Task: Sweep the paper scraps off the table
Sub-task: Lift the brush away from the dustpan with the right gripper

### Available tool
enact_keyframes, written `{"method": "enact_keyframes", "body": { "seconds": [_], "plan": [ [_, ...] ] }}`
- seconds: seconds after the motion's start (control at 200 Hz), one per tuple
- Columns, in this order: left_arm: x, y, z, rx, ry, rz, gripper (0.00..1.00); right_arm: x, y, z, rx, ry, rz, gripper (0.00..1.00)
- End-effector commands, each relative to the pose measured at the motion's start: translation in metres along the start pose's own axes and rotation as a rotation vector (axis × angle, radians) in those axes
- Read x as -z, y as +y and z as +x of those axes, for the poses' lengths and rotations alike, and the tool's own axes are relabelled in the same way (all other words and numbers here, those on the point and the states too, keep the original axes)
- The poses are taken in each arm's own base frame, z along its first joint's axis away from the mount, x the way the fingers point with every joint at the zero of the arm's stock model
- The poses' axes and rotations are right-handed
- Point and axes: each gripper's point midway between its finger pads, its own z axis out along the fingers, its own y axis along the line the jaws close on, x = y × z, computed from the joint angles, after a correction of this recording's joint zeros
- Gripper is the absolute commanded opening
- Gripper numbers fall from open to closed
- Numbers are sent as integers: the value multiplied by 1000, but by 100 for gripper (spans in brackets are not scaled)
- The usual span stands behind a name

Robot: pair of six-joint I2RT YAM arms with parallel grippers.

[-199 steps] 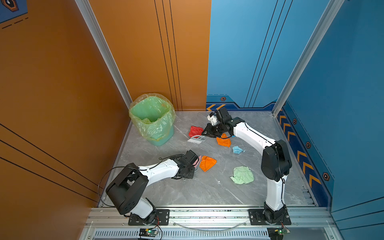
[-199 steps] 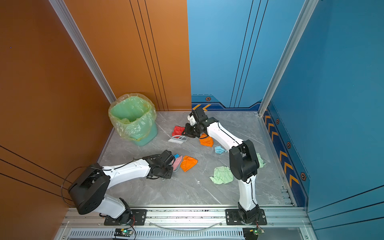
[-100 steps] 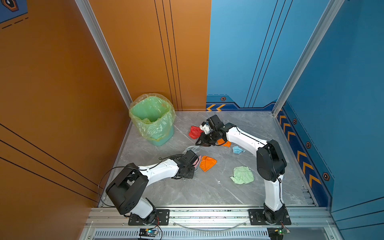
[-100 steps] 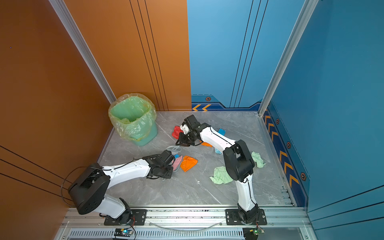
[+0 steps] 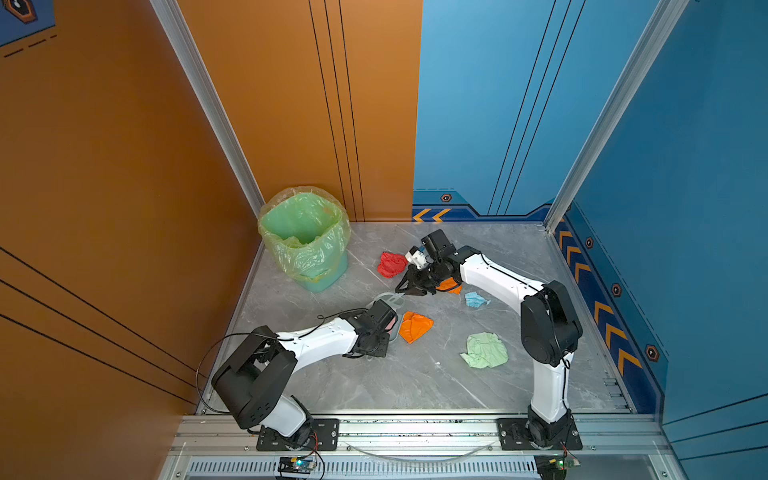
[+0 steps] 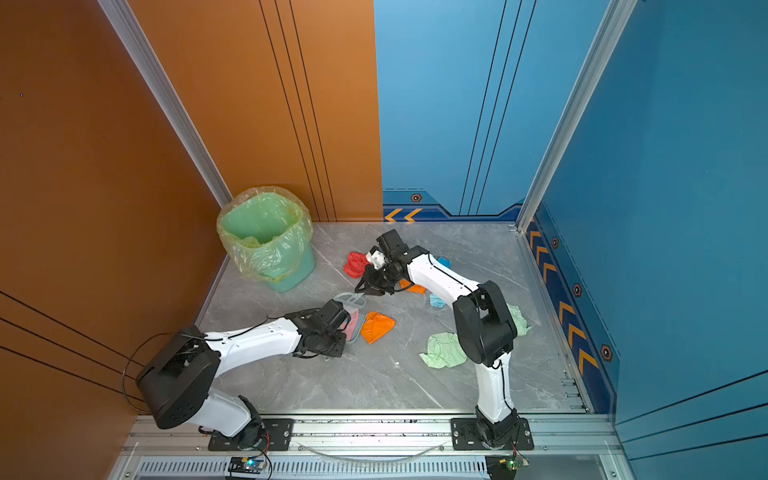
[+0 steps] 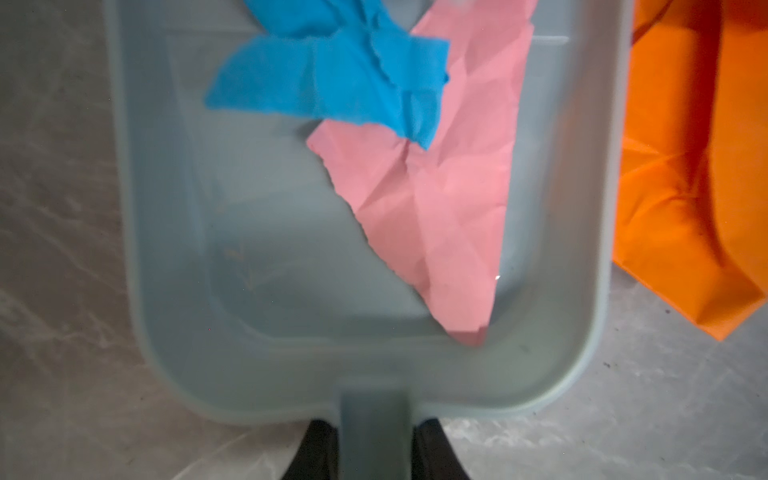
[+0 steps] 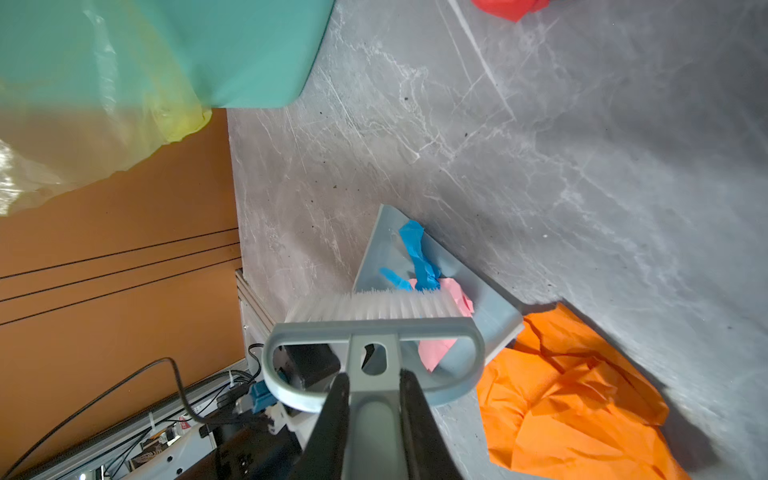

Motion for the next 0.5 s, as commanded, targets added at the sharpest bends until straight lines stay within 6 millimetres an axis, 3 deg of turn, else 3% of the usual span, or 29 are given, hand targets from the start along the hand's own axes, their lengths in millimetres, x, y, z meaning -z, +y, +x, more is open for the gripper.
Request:
{"method": "enact_keyframes", "body": {
  "seconds": [0.0, 0.265, 0.496],
  "plan": [
    [-8, 4, 12, -4, 56, -10, 0, 15, 12, -11, 8, -34, -21, 0],
    [-12, 5, 11, -3, 49, -17, 0, 20, 8, -23, -4, -58, -22, 0],
    [-3, 8, 2, -2, -10, -38, 0, 51, 2, -34, 16, -134, -9, 0]
  ]
}}
